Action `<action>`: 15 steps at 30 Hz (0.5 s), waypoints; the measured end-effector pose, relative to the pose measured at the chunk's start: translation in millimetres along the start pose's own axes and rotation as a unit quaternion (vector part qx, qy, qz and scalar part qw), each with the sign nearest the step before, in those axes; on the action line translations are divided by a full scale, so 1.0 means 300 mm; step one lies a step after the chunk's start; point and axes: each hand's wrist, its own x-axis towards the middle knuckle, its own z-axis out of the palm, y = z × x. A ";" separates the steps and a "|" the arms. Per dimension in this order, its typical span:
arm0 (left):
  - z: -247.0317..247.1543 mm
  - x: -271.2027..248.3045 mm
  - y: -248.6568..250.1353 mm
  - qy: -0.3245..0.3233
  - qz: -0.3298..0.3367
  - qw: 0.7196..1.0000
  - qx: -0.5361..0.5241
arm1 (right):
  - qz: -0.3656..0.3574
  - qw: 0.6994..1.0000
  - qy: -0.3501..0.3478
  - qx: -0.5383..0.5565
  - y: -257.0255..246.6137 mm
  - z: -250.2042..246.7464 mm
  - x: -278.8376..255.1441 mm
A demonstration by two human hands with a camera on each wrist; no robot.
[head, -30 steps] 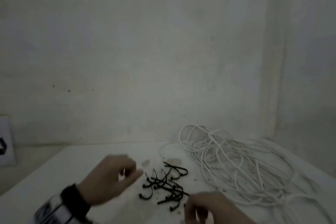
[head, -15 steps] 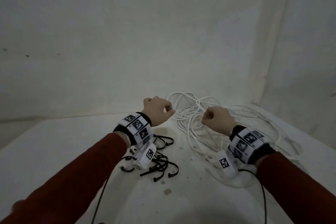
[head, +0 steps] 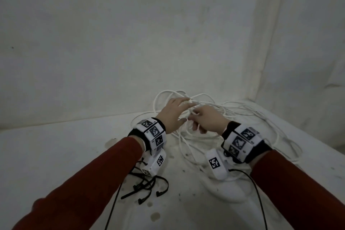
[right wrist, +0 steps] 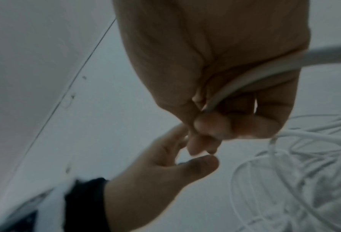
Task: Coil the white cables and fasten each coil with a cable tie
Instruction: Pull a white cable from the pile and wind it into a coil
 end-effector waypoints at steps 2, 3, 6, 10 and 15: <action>-0.021 0.031 0.013 0.044 0.001 0.998 -0.047 | -0.056 0.998 0.028 0.026 -0.042 -0.044 -0.013; -0.042 0.048 0.022 0.072 -0.013 0.994 -0.076 | -0.085 0.995 0.031 0.038 -0.062 -0.068 -0.020; -0.117 0.105 0.020 0.125 -0.065 0.986 -0.089 | -0.160 0.985 0.033 0.063 -0.120 -0.130 -0.036; -0.234 0.165 -0.019 0.225 -0.106 0.961 -0.123 | -0.188 0.970 0.099 0.113 -0.153 -0.200 -0.017; -0.382 0.167 -0.058 0.281 -0.124 0.941 -0.143 | -0.181 0.966 0.114 0.146 -0.151 -0.204 0.018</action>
